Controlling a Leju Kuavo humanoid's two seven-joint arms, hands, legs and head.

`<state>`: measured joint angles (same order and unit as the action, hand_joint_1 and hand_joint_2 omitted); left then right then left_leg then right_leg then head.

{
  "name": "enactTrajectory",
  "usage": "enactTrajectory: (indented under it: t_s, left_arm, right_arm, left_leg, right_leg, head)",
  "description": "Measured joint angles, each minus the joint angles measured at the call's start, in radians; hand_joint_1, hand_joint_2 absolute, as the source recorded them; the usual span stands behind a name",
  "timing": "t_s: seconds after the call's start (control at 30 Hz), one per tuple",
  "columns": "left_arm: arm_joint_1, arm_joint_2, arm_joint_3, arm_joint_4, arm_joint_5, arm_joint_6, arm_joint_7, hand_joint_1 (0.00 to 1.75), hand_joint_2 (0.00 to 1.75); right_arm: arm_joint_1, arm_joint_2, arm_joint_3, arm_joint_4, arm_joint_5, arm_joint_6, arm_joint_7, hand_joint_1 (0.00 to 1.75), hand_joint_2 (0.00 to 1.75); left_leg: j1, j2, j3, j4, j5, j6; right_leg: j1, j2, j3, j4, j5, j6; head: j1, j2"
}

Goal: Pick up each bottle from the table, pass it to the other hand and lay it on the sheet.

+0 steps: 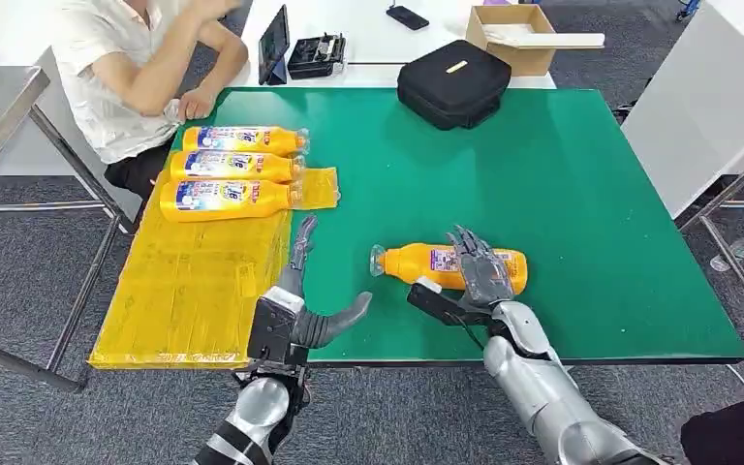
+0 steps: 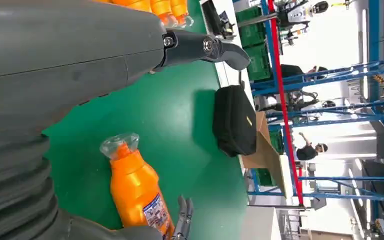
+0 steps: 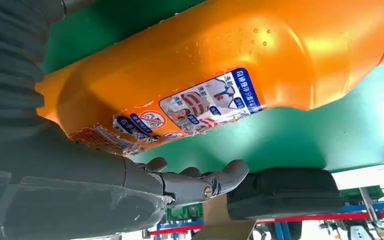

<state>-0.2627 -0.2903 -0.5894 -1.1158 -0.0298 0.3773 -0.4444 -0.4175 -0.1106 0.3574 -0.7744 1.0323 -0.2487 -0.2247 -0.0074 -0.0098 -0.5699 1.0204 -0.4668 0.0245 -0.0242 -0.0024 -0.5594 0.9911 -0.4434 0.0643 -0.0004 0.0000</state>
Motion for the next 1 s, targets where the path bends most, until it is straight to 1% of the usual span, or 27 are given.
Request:
enactTrajectory:
  t_s: [0.2, 0.27, 0.37, 0.53, 0.67, 0.77, 0.8, 1.0]
  left_arm:
    - [-0.005, -0.002, 0.002, 0.003, 0.009, 0.000, 0.000, 0.00, 1.75]
    - [-0.007, -0.003, 0.002, 0.007, 0.010, -0.001, 0.003, 0.00, 1.75]
    - [-0.007, -0.003, 0.003, 0.016, 0.011, -0.008, 0.010, 0.00, 1.75]
    - [-0.006, -0.003, 0.009, 0.026, 0.043, -0.050, 0.049, 0.00, 1.75]
    - [-0.004, -0.003, 0.017, 0.026, 0.059, -0.068, 0.075, 0.00, 1.75]
    - [-0.003, -0.003, 0.021, 0.026, 0.050, -0.058, 0.075, 0.00, 1.75]
    - [-0.003, -0.003, 0.022, 0.026, 0.050, -0.058, 0.075, 0.00, 1.75]
    - [-0.003, -0.003, 0.027, 0.031, 0.043, -0.058, 0.080, 0.00, 1.75]
  right_arm:
    - [-0.003, 0.001, 0.010, 0.008, -0.004, 0.009, 0.009, 0.00, 1.75]
    - [-0.013, -0.001, 0.016, 0.021, -0.005, 0.063, 0.064, 0.00, 1.75]
    - [-0.055, -0.021, 0.026, 0.055, -0.005, 0.132, 0.144, 0.00, 1.75]
    - [-0.077, -0.050, 0.028, 0.086, 0.033, 0.118, 0.231, 0.00, 1.75]
    - [-0.088, -0.076, 0.031, 0.083, 0.096, 0.153, 0.312, 0.00, 1.75]
    - [-0.089, -0.092, 0.030, 0.081, 0.106, 0.148, 0.318, 0.00, 1.75]
    - [-0.089, -0.094, 0.029, 0.081, 0.110, 0.138, 0.318, 0.00, 1.75]
    - [-0.092, -0.094, 0.023, 0.087, 0.138, 0.107, 0.299, 0.00, 1.75]
  left_leg:
    - [0.000, 0.000, 0.000, 0.000, 0.000, 0.000]
    - [0.000, 0.000, 0.000, 0.000, 0.000, 0.000]
    - [0.000, -0.001, 0.002, 0.000, 0.000, 0.000]
    - [0.000, 0.000, 0.003, 0.000, 0.000, 0.000]
    - [-0.001, -0.001, 0.003, 0.000, 0.001, 0.002]
    - [-0.001, 0.000, 0.003, 0.000, 0.001, 0.002]
    - [-0.001, 0.000, 0.003, 0.000, 0.001, 0.002]
    - [-0.001, 0.000, 0.003, 0.000, 0.002, 0.002]
  right_leg:
    - [0.000, 0.000, 0.000, 0.000, 0.000, 0.000]
    - [0.000, 0.000, 0.000, 0.000, 0.000, 0.000]
    - [0.000, -0.001, 0.001, 0.000, 0.000, 0.000]
    - [0.000, 0.000, 0.003, -0.001, 0.000, 0.000]
    - [-0.001, -0.001, 0.003, -0.001, 0.001, 0.001]
    - [-0.001, 0.000, 0.003, -0.001, 0.002, 0.001]
    - [-0.001, 0.000, 0.003, -0.001, 0.003, -0.001]
    - [-0.001, 0.000, 0.003, -0.001, 0.003, -0.001]
  head:
    - [0.000, 0.000]
    - [0.000, 0.000]
    - [0.000, 0.000]
    - [0.000, 0.000]
    - [0.000, 0.000]
    - [0.000, 0.000]
    - [0.000, 0.000]
    - [0.000, 0.000]
